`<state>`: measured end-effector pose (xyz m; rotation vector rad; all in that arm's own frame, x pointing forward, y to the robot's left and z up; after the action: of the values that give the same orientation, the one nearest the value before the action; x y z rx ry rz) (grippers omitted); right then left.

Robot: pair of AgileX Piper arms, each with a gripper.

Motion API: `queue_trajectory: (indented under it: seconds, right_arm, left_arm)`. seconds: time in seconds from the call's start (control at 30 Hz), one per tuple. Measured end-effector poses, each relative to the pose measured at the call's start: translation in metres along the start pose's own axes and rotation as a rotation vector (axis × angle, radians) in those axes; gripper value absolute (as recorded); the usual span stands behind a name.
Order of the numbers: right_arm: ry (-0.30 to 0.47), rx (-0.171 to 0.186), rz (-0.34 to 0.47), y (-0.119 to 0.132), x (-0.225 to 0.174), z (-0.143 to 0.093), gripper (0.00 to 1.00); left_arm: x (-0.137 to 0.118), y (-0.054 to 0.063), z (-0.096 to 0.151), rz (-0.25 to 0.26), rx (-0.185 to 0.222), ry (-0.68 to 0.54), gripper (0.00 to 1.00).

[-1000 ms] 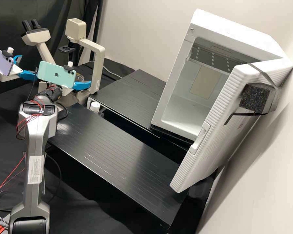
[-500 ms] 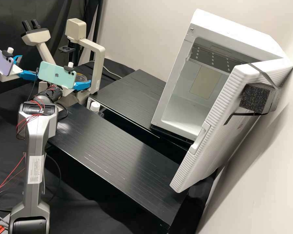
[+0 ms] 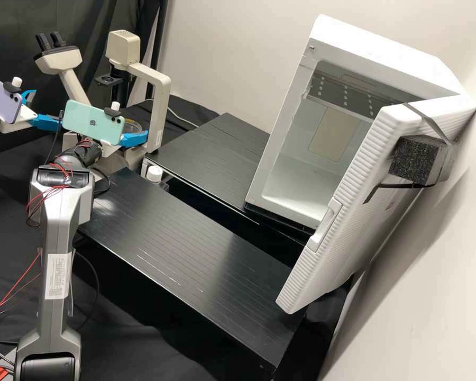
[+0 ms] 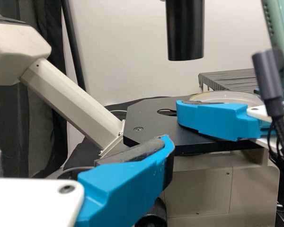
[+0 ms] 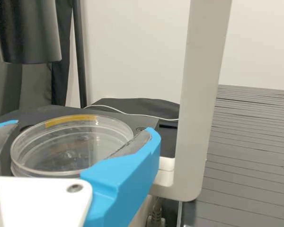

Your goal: Return the petri dish to the incubator.

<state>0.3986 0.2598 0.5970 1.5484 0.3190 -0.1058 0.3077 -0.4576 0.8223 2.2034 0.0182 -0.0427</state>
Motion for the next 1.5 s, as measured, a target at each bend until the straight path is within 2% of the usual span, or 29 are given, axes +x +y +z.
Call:
queue_trajectory:
  seconds: [0.2, 0.3, 0.4, 0.8, 1.17, 1.43, 1.5]
  right_arm:
    - [0.009, -0.018, 0.004, 0.005, -0.008, 0.0, 0.0]
    - [0.03, -0.019, 0.004, 0.011, -0.014, -0.003, 0.0]
    - [0.039, -0.001, 0.007, 0.018, -0.02, -0.004, 0.0]
    - [0.066, -0.022, 0.024, 0.043, -0.051, 0.001, 0.0]
    - [0.022, -0.046, 0.081, 0.087, -0.107, 0.026, 0.0]
    - [-0.03, -0.042, 0.184, 0.13, -0.145, 0.053, 0.0]
    - [-0.058, -0.028, 0.212, 0.14, -0.15, 0.061, 0.0]
  left_arm:
    - [0.0, 0.0, 0.0, 0.0, 0.0, 0.0, 1.0]
    - [0.0, 0.0, 0.0, 0.0, 0.0, 0.0, 1.0]
    - [0.0, 0.0, 0.0, 0.0, 0.0, 0.0, 1.0]
    - [0.0, 0.0, 0.0, 0.0, 0.0, 0.0, 1.0]
    - [0.0, 0.0, 0.0, 0.0, 0.0, 0.0, 1.0]
    - [0.0, 0.0, 0.0, 0.0, 0.0, 0.0, 1.0]
    - [0.0, 0.0, 0.0, 0.0, 0.0, 0.0, 1.0]
